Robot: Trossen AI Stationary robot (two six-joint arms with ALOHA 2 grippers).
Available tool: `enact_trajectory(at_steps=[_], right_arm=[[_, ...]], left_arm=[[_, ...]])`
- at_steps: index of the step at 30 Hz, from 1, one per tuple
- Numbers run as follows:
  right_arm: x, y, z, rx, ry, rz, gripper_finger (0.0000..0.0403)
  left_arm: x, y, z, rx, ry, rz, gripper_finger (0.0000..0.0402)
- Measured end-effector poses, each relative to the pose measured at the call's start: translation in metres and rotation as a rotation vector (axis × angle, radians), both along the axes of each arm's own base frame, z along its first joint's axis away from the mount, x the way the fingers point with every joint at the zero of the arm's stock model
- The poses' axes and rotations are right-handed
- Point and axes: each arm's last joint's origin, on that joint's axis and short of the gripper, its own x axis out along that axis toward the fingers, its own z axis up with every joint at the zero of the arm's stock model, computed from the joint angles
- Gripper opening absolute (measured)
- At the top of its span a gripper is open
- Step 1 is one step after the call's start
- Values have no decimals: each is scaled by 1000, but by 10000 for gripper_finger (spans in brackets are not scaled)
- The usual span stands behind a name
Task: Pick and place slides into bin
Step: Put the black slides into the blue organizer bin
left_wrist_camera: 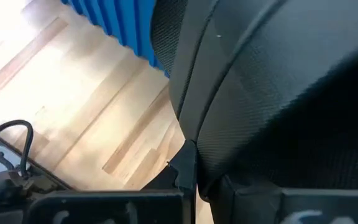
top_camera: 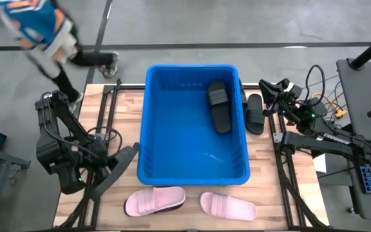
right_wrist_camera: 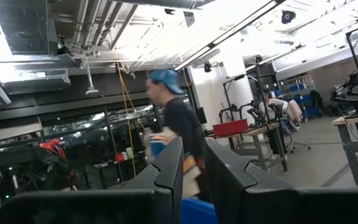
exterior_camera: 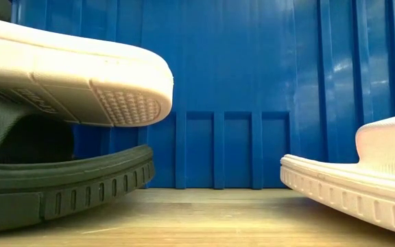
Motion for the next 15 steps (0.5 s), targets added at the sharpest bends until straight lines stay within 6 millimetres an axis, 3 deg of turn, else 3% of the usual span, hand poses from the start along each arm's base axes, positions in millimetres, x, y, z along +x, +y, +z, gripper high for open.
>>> enact_trajectory(at_steps=[6, 15], right_arm=[[0, 0, 0, 1, -1, 1, 56], [0, 0, 0, 0, 0, 0, 56]], left_arm=[[0, 4, 2, -1, -31, 10, 0], [4, 11, 13, 125, -276, 37, 0]])
